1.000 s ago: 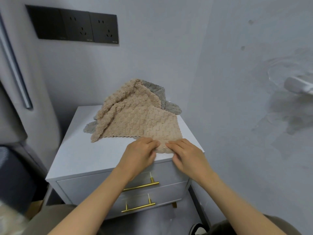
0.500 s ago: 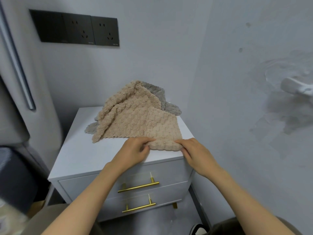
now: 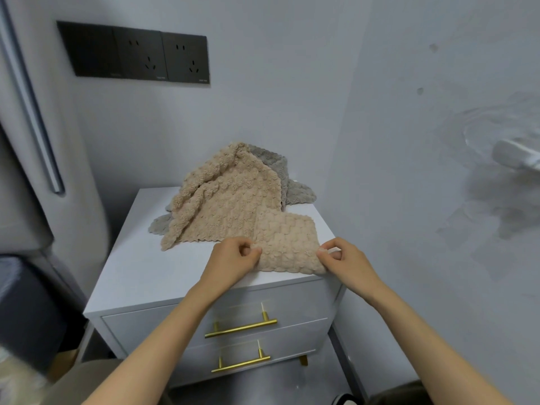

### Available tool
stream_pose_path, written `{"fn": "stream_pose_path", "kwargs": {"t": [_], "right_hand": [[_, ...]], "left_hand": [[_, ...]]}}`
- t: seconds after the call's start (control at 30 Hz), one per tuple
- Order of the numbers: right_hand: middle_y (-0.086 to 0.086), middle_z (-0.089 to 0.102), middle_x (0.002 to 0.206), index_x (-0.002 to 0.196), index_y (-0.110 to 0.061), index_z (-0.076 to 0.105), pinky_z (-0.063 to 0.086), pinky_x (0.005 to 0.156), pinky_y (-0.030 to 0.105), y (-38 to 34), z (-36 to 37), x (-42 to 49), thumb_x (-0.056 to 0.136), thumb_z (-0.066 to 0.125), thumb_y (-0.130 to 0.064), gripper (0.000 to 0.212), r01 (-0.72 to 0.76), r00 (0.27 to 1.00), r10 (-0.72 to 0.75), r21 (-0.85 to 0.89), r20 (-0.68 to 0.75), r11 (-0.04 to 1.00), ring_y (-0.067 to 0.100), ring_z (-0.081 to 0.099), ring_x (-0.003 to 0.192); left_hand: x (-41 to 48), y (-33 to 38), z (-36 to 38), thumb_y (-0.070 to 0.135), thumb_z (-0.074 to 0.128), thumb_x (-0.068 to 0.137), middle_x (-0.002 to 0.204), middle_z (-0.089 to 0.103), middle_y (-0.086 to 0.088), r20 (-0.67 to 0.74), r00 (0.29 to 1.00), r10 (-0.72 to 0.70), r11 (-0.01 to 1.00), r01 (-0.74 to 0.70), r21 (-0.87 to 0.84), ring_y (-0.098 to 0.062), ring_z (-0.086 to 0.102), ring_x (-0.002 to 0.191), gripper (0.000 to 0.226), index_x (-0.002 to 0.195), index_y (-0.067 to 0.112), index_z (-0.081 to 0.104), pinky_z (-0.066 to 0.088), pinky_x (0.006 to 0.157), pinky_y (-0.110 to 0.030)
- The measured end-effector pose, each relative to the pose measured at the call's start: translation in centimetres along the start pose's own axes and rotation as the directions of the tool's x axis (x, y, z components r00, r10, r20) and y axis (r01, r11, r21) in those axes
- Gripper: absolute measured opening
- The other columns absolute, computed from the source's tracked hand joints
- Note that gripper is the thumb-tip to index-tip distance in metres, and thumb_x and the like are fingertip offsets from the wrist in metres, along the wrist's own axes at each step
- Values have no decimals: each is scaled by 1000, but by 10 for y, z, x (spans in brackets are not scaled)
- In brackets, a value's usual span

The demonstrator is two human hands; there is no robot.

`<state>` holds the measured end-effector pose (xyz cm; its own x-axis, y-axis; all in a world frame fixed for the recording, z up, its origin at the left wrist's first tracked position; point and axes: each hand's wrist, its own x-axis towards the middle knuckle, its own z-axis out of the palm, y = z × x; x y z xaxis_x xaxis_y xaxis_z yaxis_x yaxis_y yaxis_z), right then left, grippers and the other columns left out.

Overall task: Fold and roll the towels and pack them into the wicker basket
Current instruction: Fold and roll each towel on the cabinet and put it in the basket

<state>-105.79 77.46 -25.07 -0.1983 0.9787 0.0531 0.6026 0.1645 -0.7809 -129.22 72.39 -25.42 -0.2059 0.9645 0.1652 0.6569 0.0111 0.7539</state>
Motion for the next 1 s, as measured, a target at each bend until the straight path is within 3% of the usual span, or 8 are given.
{"fn": "stream_pose_path", "kwargs": {"t": [0.13,0.3,0.37,0.47,0.63,0.73,0.87,1.0], "right_hand": [[1,66,64,84,-28,56,47,67,30,-5,10,3,82,60,-30,5,-22,991,6,-116,-134,993,15,61,68],[-5,59,71,86,-29,55,41,57,29,-7,14,3,81,58,-26,7,39,970,-109,-304,-216,952,15,53,75],[-7,55,85,93,-26,58,41,61,30,-8,18,2,80,60,-16,16,162,917,-299,-439,-265,884,17,49,86],[-6,60,89,94,-23,64,42,56,29,-7,30,1,72,65,3,35,367,787,-574,-574,-228,732,21,52,80],[-3,66,98,100,-20,68,52,61,33,-1,41,-3,78,58,-10,27,552,669,-741,-630,-56,546,21,60,83],[-2,68,107,110,-17,69,56,73,33,6,39,-6,72,67,-3,40,581,698,-715,-606,28,544,20,61,94],[-6,67,118,121,-20,66,54,87,28,5,28,-12,85,45,-23,42,580,748,-660,-551,68,601,14,60,107],[-10,65,122,125,-24,63,53,86,25,9,18,-11,86,56,-22,40,556,787,-610,-535,93,636,12,59,112]], "left_hand": [[1,5,6,26,62,86,72,62,2,-82,996,-24,998,28,51,-9,55,67,14,82,12,63,38,58,-16],[6,1,8,28,61,84,87,56,5,-96,994,49,985,-32,170,-11,52,82,12,95,22,60,40,64,-25],[5,0,12,19,60,84,92,52,6,-144,968,207,963,-176,205,-12,48,88,12,96,23,61,40,71,-26],[0,3,21,6,62,85,91,57,6,-142,888,437,876,-383,294,-15,49,87,17,93,21,65,42,71,-29],[-6,6,25,14,68,84,87,65,6,-94,847,523,823,-474,314,-17,57,81,9,90,20,70,48,65,-31],[-6,3,23,16,61,81,84,67,4,-52,850,524,805,-475,355,-21,61,78,17,93,18,73,51,62,-33],[-11,-1,17,20,60,81,113,66,9,25,887,461,821,-437,368,-14,58,105,38,118,22,67,45,84,-23],[-6,-9,9,15,57,83,128,60,11,82,920,383,869,-389,306,-10,53,118,46,128,24,60,43,96,-23]]}}
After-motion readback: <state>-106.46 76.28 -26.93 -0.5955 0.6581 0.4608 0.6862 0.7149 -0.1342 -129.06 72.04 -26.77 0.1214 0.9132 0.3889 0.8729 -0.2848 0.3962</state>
